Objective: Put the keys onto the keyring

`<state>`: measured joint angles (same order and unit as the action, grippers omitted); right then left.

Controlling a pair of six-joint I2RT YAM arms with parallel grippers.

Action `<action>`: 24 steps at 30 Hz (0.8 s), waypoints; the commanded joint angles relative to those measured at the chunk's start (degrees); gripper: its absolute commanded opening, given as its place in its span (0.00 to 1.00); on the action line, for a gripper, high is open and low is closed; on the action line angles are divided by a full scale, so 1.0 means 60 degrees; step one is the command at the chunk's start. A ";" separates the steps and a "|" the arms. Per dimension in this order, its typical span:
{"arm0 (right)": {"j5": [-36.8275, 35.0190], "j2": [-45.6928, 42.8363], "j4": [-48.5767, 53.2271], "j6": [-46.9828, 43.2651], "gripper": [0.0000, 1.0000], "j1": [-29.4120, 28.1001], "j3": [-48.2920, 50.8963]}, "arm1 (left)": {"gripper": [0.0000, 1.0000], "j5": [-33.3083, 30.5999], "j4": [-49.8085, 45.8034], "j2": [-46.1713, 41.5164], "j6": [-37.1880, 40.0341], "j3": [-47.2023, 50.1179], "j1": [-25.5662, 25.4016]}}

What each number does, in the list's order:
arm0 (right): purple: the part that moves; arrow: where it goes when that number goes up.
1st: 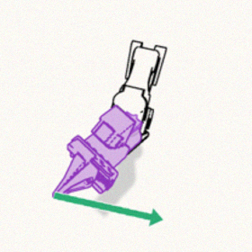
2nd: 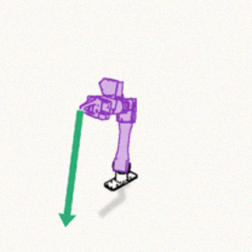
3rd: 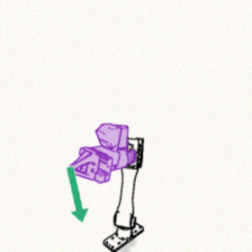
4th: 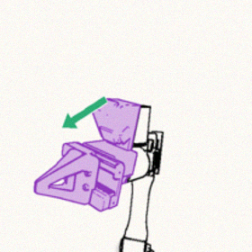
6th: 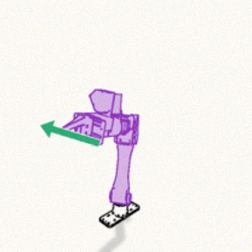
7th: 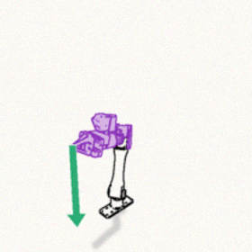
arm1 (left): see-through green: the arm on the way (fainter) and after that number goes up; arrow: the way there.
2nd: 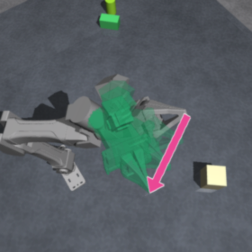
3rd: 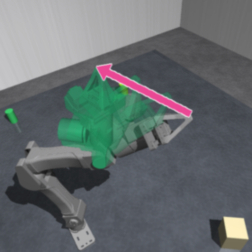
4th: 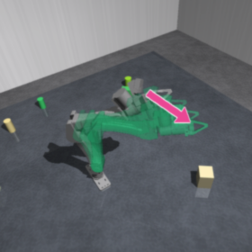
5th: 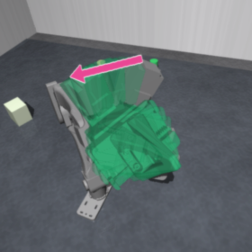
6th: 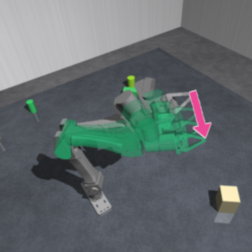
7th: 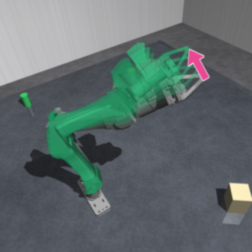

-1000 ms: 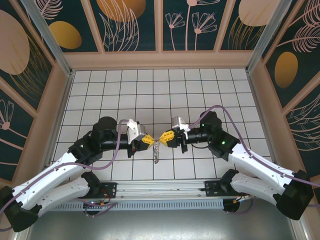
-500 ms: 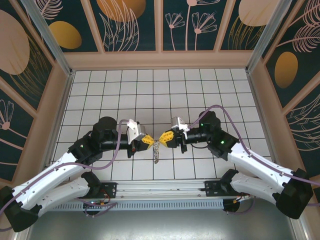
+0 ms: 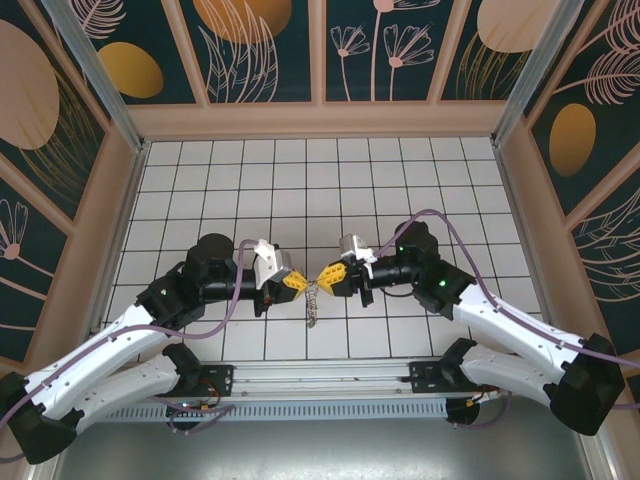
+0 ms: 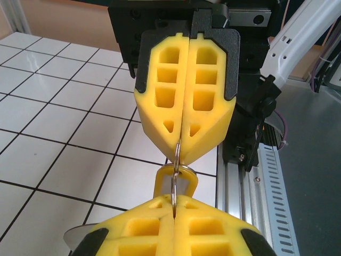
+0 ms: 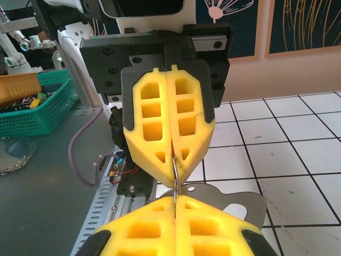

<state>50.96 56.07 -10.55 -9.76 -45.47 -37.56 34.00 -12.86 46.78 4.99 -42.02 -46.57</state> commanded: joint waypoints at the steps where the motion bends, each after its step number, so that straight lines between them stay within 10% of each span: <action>1: 0.0237 0.0111 -0.0089 -0.0078 0.00 -0.0170 -0.0214 | 0.00 0.0110 0.0395 -0.0055 0.0199 -0.0328 -0.0045; 24: 0.0191 0.0551 -0.0154 -0.0150 0.00 -0.0327 -0.0430 | 0.00 0.0139 0.0386 -0.0098 0.0198 -0.0306 -0.0044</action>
<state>51.11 58.46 -10.50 -10.15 -46.13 -38.15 33.34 -14.52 46.76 4.99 -42.02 -46.50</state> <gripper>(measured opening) 0.049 0.044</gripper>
